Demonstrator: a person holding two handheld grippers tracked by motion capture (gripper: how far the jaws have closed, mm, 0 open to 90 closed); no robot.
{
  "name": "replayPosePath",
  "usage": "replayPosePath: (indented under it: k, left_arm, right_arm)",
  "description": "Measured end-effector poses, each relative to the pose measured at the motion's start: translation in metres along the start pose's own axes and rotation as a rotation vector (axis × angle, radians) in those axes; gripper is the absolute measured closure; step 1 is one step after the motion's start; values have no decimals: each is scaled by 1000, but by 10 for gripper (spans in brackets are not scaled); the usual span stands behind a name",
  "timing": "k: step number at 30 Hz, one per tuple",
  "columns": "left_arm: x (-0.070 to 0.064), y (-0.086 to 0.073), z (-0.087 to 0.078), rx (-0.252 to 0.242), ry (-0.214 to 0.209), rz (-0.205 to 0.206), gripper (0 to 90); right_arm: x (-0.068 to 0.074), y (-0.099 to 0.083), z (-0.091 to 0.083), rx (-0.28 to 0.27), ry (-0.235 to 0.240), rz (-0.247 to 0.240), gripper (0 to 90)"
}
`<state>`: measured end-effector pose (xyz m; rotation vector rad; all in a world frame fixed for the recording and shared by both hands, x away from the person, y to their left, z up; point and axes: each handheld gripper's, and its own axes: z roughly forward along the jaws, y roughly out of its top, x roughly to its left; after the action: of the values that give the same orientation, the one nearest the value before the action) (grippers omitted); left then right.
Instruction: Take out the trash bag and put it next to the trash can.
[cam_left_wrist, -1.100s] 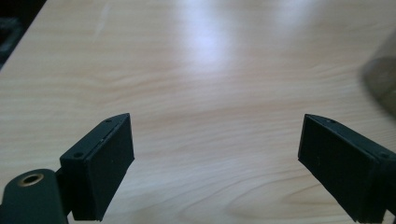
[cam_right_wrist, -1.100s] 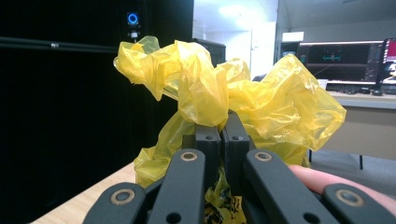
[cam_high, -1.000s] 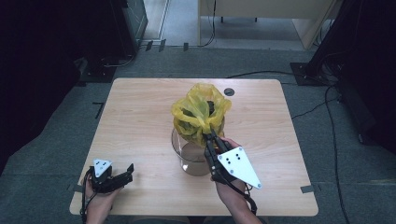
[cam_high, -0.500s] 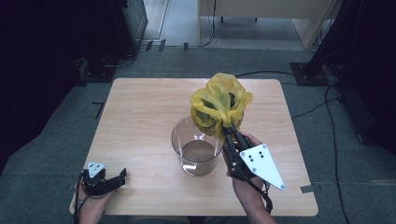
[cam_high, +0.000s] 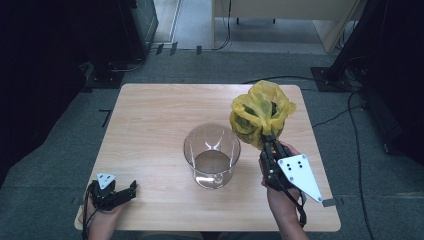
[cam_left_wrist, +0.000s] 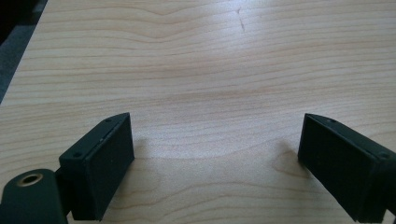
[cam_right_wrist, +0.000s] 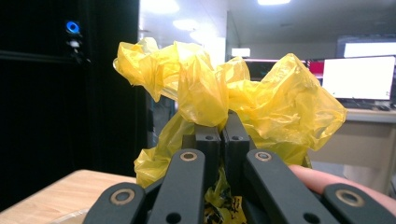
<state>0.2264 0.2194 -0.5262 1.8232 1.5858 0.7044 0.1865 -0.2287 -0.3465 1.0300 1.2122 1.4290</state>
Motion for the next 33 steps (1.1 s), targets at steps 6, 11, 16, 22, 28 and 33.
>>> replayPosePath:
  k: [6, 11, 16, 22, 28, 33]
  left_arm:
    - [0, 0, 0, -1, 0, 0, 99]
    - [0, 0, 0, 0, -1, 1, 99]
    - [0, 0, 0, 1, -1, 0, 99]
    - [0, 0, 0, 3, -1, 3, 100]
    - [1, 0, 0, 1, -4, -2, 100]
    - [1, 0, 0, -2, -7, -2, 100]
  right_arm:
    - [-10, -19, 7, 46, -32, 8, 891]
    - [-14, -37, 16, 79, -56, 5, 891]
    - [-16, -57, 29, 120, -69, 0, 890]
    - [-15, -84, 48, 130, 3, 18, 889]
    - [-17, -110, 69, 163, 112, 58, 888]
    - [-19, -136, 77, 227, 185, 58, 887]
